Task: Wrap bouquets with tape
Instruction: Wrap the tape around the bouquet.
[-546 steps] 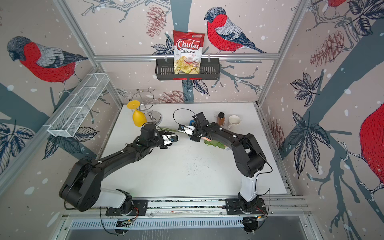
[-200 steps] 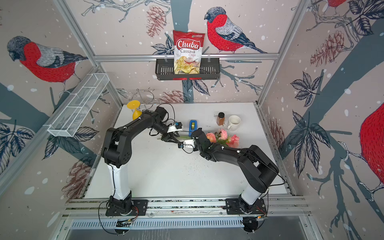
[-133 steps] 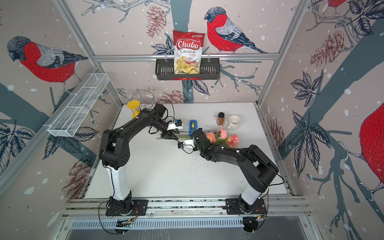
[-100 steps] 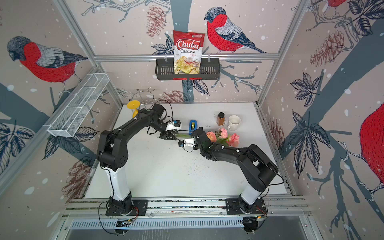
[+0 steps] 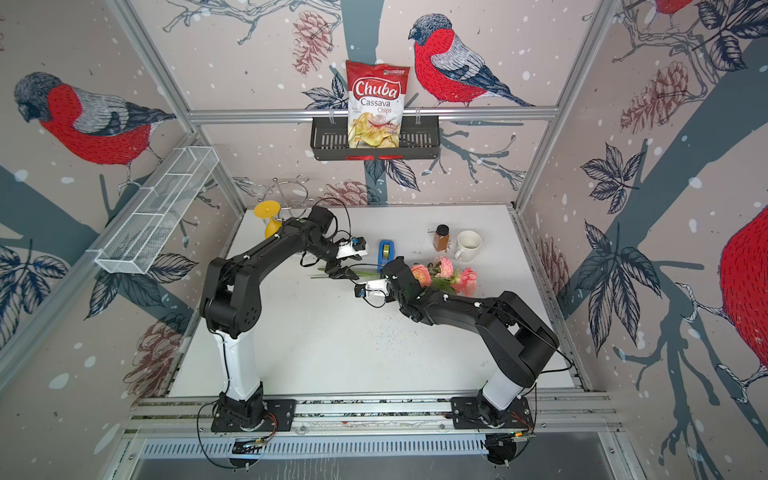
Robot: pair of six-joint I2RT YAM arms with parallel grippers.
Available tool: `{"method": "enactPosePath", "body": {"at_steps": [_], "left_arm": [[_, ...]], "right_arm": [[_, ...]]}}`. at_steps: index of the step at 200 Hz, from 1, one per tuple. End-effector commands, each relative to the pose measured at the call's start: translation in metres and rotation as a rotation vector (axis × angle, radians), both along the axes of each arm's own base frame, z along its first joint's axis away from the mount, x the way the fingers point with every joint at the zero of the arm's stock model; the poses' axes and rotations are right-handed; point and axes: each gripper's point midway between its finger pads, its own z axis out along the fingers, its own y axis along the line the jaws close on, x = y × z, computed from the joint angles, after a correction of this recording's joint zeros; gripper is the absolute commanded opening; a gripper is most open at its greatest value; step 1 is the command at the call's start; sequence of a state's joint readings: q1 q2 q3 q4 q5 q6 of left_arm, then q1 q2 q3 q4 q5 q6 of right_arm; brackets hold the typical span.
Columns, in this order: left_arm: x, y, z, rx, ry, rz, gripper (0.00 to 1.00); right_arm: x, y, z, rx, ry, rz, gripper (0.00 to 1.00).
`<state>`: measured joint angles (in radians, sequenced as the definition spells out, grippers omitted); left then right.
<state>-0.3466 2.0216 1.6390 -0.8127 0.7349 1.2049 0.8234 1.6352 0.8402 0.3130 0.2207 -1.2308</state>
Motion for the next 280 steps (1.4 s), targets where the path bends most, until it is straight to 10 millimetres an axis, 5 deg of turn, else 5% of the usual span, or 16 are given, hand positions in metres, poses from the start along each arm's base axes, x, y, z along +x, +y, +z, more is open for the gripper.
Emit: {"method": "enactPosePath", "body": {"at_steps": [1, 53, 67, 79, 94, 115, 166, 197, 230, 280], "left_arm": [[-0.008, 0.003, -0.012, 0.044, 0.042, -0.014, 0.69], [-0.012, -0.002, -0.023, 0.069, 0.063, -0.017, 0.54], [-0.007, -0.003, -0.019, 0.067, 0.043, -0.010, 0.41], [-0.001, -0.004, -0.014, 0.060, 0.012, 0.012, 0.18], [0.001, -0.005, -0.008, 0.041, -0.021, 0.018, 0.00], [0.006, -0.003, -0.002, 0.028, -0.095, 0.048, 0.00], [0.010, 0.000, 0.000, 0.028, -0.291, 0.085, 0.00], [0.007, -0.004, -0.004, 0.045, -0.363, 0.085, 0.00], [0.006, -0.008, -0.005, 0.040, -0.471, 0.073, 0.00], [0.004, -0.009, -0.005, 0.032, -0.572, 0.076, 0.00]], "right_arm": [[0.000, 0.008, 0.015, 0.039, -0.041, 0.020, 0.00], [-0.004, 0.011, 0.015, 0.039, -0.043, 0.036, 0.00], [-0.005, 0.011, 0.013, 0.047, -0.035, 0.036, 0.00], [-0.006, 0.011, 0.012, 0.060, -0.021, 0.029, 0.01], [-0.007, 0.011, 0.014, 0.097, -0.001, 0.009, 0.27], [-0.016, 0.009, 0.024, 0.159, 0.028, 0.004, 0.47], [-0.037, -0.008, 0.103, 0.447, 0.061, -0.073, 0.62], [-0.037, -0.025, 0.131, 0.586, 0.163, -0.107, 0.63], [-0.032, -0.036, 0.134, 0.645, 0.234, -0.116, 0.56], [-0.026, -0.023, 0.096, 0.559, 0.466, -0.103, 0.42]]}}
